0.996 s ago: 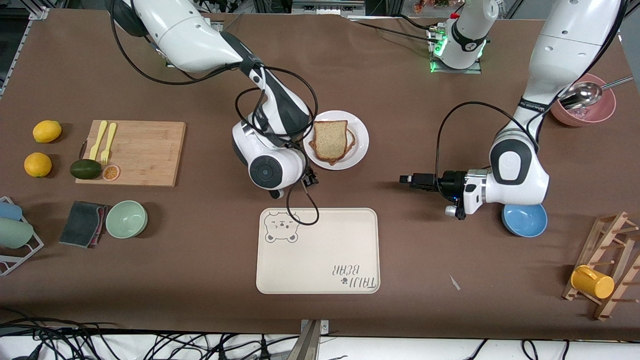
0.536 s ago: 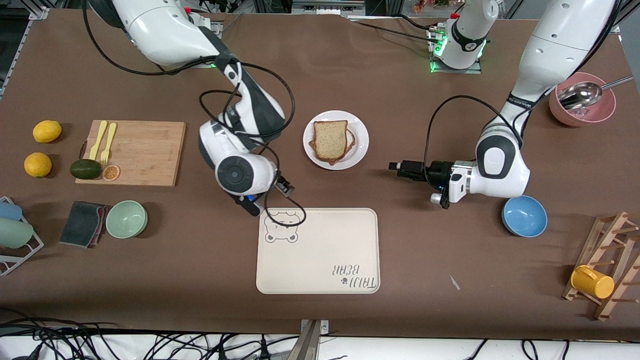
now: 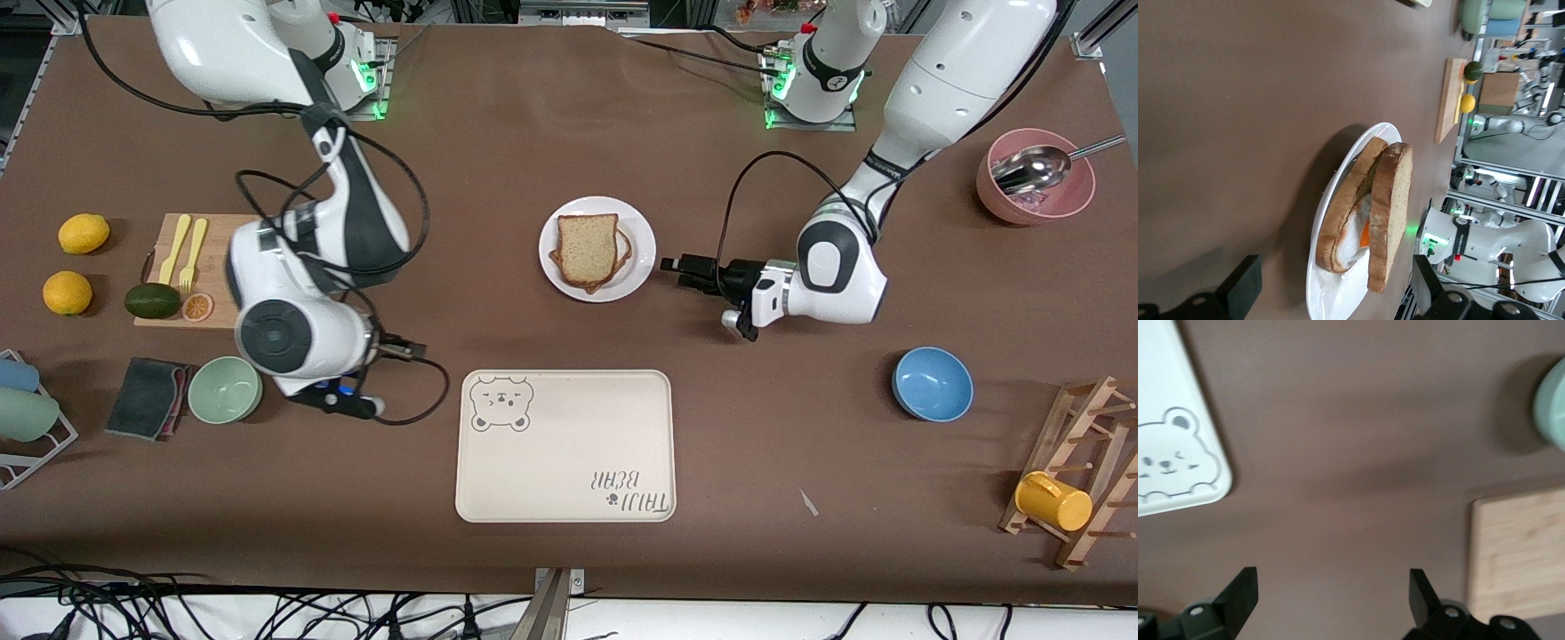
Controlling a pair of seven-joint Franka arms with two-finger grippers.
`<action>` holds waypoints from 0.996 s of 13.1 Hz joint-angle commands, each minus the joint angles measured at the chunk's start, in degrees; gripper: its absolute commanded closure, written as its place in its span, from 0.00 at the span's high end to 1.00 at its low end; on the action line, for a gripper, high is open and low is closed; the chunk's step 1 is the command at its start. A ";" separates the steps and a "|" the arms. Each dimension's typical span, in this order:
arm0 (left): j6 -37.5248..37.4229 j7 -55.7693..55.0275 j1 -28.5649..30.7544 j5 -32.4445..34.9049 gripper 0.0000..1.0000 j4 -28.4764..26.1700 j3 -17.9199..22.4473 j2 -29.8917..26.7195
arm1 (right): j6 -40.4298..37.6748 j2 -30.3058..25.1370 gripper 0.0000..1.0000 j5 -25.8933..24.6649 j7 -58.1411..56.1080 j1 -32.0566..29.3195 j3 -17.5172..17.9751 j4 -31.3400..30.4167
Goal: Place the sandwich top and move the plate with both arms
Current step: 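Grasp the white plate rim with the left gripper while the right gripper retracts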
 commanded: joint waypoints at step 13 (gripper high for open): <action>7.65 14.28 0.52 -12.44 0.99 -7.80 -5.43 -1.72 | -9.42 -11.05 1.00 3.53 -46.92 -14.21 -9.86 -2.63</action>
